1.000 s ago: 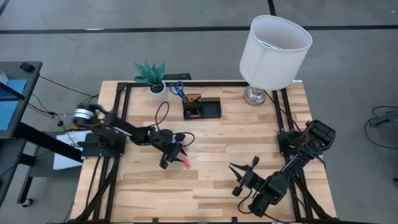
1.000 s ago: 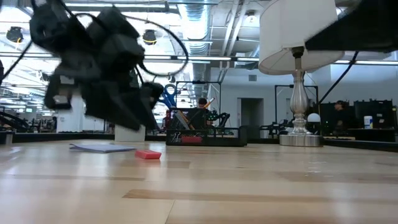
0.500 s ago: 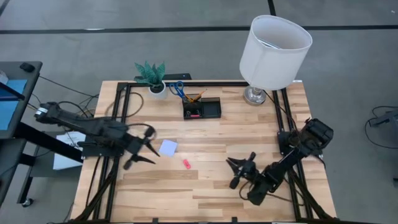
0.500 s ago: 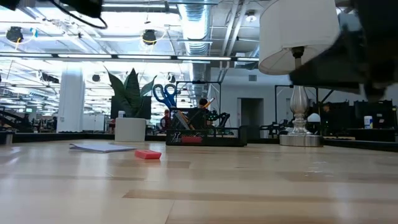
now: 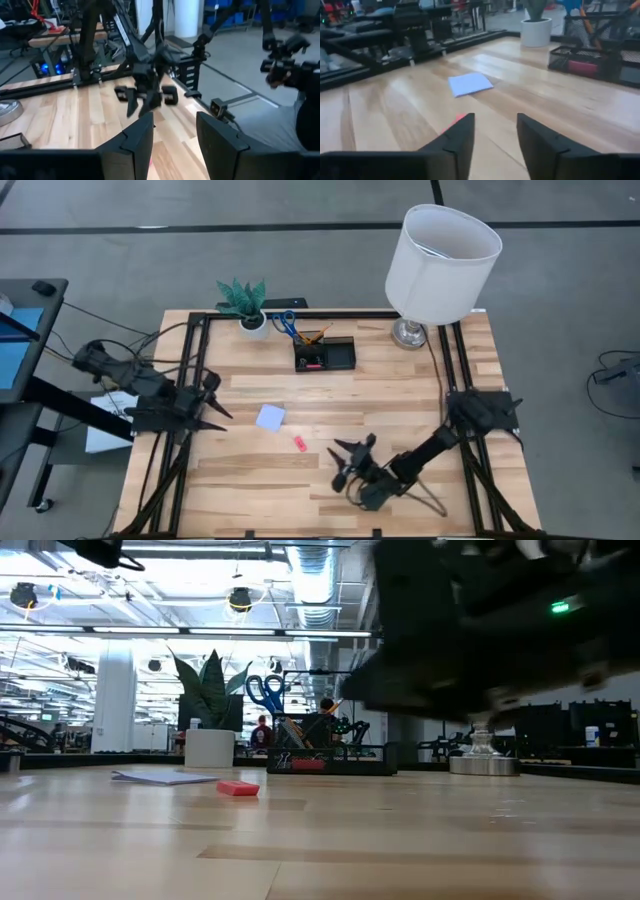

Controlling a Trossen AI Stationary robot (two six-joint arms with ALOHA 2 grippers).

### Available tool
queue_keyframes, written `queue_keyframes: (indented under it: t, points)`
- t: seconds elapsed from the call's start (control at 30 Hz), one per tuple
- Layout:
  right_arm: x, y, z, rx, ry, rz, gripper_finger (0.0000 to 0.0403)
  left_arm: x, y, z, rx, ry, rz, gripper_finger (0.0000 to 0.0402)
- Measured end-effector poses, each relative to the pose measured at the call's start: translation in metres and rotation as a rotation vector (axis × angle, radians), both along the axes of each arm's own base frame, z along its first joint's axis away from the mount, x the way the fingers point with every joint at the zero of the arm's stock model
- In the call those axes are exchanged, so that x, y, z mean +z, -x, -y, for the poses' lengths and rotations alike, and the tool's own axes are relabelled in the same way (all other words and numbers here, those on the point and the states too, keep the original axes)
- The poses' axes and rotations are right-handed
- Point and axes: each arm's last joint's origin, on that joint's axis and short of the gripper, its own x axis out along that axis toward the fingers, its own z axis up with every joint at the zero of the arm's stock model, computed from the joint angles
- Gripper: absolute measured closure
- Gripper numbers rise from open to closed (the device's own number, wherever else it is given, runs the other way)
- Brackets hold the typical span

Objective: Pick and place office supplies into organizer
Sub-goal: Put the pink eraser into the desk organizer

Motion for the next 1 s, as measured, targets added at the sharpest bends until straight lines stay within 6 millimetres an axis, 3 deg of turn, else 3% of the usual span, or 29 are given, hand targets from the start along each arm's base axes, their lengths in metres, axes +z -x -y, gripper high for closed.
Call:
queue_keyframes:
  t: [0.23, 0.47, 0.7, 1.0]
  points:
    - [-0.016, -0.045, -0.019, 0.026, 0.003, -0.013, 0.0194, 0.0, 0.02, -0.009, -0.008, 0.055, 0.026, 0.026]
    - [-0.017, -0.078, -0.018, 0.054, -0.076, 0.013, 0.0182, 0.0, 0.038, -0.018, 0.001, 0.112, 0.073, 0.026]
    - [-0.029, -0.082, -0.018, 0.014, -0.155, -0.012, 0.0185, -0.001, 0.048, -0.023, 0.002, 0.125, 0.105, 0.026]
    - [-0.015, -0.088, -0.024, -0.04, -0.093, -0.041, 0.0175, 0.001, 0.049, -0.024, -0.005, 0.118, 0.091, 0.026]
